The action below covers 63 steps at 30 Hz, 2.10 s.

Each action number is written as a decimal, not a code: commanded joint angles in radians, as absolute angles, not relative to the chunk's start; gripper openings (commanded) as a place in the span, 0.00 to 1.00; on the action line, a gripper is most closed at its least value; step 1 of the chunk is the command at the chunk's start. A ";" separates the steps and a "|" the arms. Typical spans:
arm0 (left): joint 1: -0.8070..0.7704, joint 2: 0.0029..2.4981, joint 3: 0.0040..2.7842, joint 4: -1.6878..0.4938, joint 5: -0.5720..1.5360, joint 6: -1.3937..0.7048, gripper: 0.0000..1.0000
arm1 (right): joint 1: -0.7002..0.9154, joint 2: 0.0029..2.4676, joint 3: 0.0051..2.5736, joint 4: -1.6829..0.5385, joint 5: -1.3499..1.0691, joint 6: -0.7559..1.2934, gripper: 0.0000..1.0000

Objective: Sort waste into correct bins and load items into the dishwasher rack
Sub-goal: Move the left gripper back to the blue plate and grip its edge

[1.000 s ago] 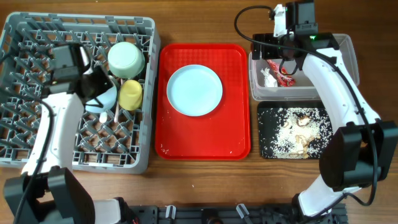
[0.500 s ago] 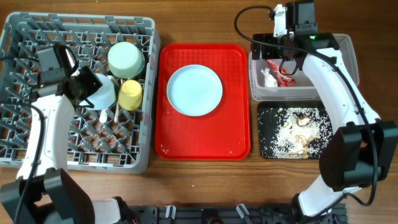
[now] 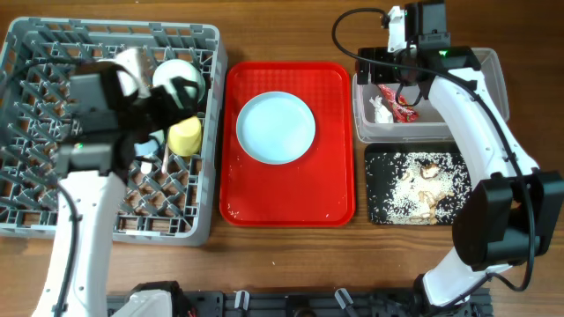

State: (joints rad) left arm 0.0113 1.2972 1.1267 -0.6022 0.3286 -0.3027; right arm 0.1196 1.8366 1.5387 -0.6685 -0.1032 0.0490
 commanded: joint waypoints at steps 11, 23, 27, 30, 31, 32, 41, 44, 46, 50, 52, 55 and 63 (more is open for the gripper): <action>-0.461 1.636 1.124 -0.363 0.229 -0.308 0.96 | 0.123 1.844 1.542 -0.666 -0.094 0.054 1.00; -0.575 1.815 1.124 -0.287 -0.240 -0.410 0.80 | 0.123 1.844 1.542 -0.666 -0.094 0.055 1.00; -0.553 1.815 1.124 -0.382 -0.285 -0.571 0.74 | 0.123 1.844 1.542 -0.666 -0.094 0.055 1.00; -0.554 1.816 1.124 -0.450 -0.285 -0.618 0.75 | 0.123 1.844 1.542 -0.666 -0.094 0.055 1.00; -0.556 1.816 1.124 -0.464 -0.282 -0.632 0.75 | 0.123 1.844 1.542 -0.666 -0.094 0.055 1.00; -0.556 1.820 1.124 -0.474 -0.282 -0.646 0.75 | 0.123 1.844 1.542 -0.666 -0.094 0.055 1.00; -0.545 1.882 1.124 -0.484 -0.282 -0.772 0.78 | 0.123 1.844 1.542 -0.666 -0.094 0.055 1.00; -0.545 1.917 1.124 -0.484 -0.281 -0.772 0.79 | 0.123 1.844 1.542 -0.666 -0.094 0.055 1.00; -0.545 1.929 1.124 -0.484 -0.280 -0.772 0.73 | 0.123 1.844 1.542 -0.666 -0.094 0.055 1.00; -0.546 1.932 1.124 -0.481 -0.278 -0.772 0.17 | 0.123 1.844 1.542 -0.666 -0.094 0.055 1.00; -0.546 1.930 1.124 -0.480 -0.278 -0.771 0.13 | 0.123 1.844 1.542 -0.666 -0.094 0.055 1.00; -0.548 1.921 1.124 -0.480 -0.270 -0.771 0.12 | 0.123 1.844 1.542 -0.666 -0.094 0.055 1.00; -0.550 1.909 1.124 -0.345 0.173 -0.611 0.35 | 0.123 1.844 1.542 -0.666 -0.094 0.055 1.00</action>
